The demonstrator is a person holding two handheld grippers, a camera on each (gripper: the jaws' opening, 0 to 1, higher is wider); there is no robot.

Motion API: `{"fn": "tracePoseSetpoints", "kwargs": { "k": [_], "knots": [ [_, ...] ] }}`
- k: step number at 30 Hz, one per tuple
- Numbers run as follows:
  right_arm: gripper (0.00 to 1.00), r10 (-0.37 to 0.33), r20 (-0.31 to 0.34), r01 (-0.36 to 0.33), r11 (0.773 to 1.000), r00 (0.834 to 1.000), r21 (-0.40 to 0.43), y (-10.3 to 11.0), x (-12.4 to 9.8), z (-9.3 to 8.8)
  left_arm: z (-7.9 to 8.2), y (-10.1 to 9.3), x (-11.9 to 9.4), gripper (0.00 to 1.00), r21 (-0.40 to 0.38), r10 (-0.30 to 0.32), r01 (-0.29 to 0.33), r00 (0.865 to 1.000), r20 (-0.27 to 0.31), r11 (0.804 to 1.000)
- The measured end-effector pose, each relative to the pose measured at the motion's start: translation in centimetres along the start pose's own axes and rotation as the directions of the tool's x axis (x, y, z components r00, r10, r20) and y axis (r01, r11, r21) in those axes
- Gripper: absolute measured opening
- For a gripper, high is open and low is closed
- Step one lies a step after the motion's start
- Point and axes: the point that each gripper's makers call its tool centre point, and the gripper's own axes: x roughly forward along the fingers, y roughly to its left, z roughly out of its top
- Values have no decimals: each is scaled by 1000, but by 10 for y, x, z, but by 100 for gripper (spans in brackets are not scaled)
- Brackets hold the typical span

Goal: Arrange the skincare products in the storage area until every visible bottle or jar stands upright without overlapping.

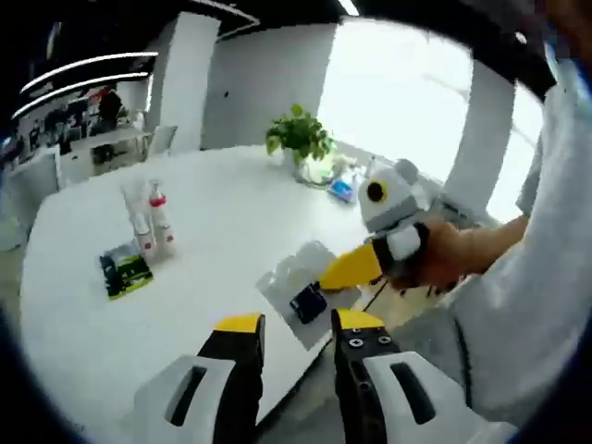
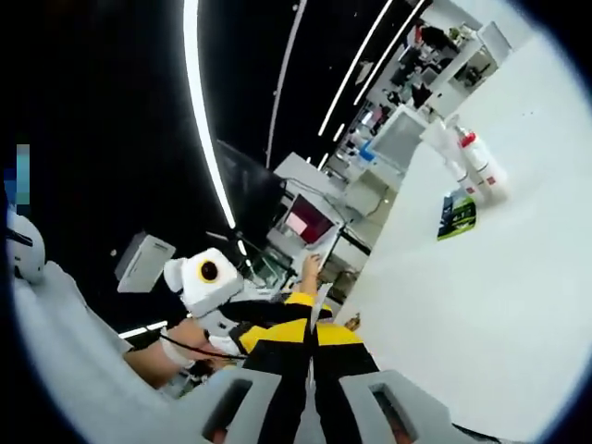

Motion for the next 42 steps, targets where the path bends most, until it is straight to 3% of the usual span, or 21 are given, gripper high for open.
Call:
{"fn": "tracePoseSetpoints", "kwargs": {
  "k": [3, 4, 6, 10, 12, 14, 16, 22, 30, 32, 35, 38, 41, 42],
  "knots": [
    [0, 40, 18, -41, 999, 999, 11, 7, 0, 2, 2, -12, 1, 14, -100, -75, 78, 997, 33, 992],
    [0, 42, 39, -43, 999, 998, 17, 7, 1, 6, 2, -4, 0, 13, -98, -43, 46, 998, 37, 994],
    [0, 42, 37, -43, 999, 998, 19, 6, 0, 6, 5, -5, -1, 9, -174, -55, 67, 996, 72, 982],
    [0, 52, 41, -53, 998, 998, 22, 7, 2, 7, 3, -6, -3, 6, -233, -61, 77, 995, 76, 969],
    [0, 54, 39, -55, 998, 998, 22, 7, 4, 7, 4, -7, -6, 3, -295, -81, 104, 993, 89, 950],
    [0, 73, 57, -72, 997, 996, -13, 13, 5, 11, 9, -10, -10, 0, -393, -115, 155, 986, 123, 906],
    [0, 114, 82, -113, 993, 990, -19, 22, 5, 16, 14, -15, -14, 0, -416, -165, 212, 975, 146, 884],
    [8, 120, 65, -116, 991, 991, -67, 24, 6, 19, 7, -23, -10, 0, -395, -220, 231, 973, 74, 889],
    [0, 140, 42, -137, 988, 989, -64, 22, 2, 17, 0, -32, -9, 0, -389, -264, 249, 964, 16, 887],
    [0, 137, 42, -134, 988, 990, -75, 23, 3, 18, 1, -31, -8, 0, -388, -262, 251, 965, 25, 887],
    [0, 151, 110, -145, 988, 982, -56, 24, 2, 28, 7, -29, -6, 0, -371, -251, 257, 966, 66, 892],
    [0, 155, 144, -152, 988, 977, -30, 23, 6, 33, 3, -29, -3, 1, -366, -235, 241, 970, 60, 899],
    [0, 149, 149, -147, 989, 978, -27, 21, 10, 34, 4, -30, -2, 0, -394, -240, 252, 967, 81, 884],
    [0, 159, 170, -160, 987, 972, -10, 23, 11, 38, 5, -29, -2, 0, -392, -225, 244, 970, 94, 887]
  ]
}}
